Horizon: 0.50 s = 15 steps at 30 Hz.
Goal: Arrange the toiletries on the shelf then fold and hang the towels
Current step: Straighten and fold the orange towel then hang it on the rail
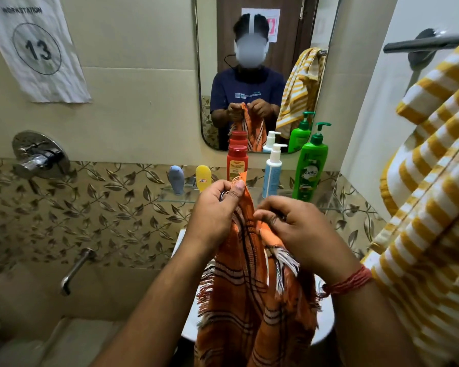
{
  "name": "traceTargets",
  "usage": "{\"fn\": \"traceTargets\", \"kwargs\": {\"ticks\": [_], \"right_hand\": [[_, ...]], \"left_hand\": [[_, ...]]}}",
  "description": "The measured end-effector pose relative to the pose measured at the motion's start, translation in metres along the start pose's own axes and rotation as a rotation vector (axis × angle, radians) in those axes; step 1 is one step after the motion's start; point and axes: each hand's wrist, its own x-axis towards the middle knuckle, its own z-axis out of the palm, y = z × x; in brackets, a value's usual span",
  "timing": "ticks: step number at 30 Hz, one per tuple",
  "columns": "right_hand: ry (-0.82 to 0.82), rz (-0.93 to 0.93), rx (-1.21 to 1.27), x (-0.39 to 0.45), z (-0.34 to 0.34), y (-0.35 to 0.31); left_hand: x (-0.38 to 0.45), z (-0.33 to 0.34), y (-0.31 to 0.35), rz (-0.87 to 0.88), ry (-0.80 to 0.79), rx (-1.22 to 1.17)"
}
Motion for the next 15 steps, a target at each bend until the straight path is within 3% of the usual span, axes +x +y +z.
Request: {"fn": "traceTargets", "kwargs": {"ticks": [3,6,10,15], "right_hand": [[-0.355,0.035,0.117,0.0,-0.019,-0.001],[-0.397,-0.071,0.095,0.003,-0.031,0.002],[-0.217,-0.035,0.245,0.013,-0.024,0.006],[0.176,0.11,0.164,0.022,0.0,0.006]], "left_hand": [[-0.001,0.0,-0.001,-0.036,-0.008,-0.03],[-0.001,0.002,-0.002,-0.082,-0.037,-0.053],[-0.002,0.004,-0.004,-0.105,-0.098,-0.081],[-0.006,0.008,-0.005,-0.087,-0.163,-0.125]]}}
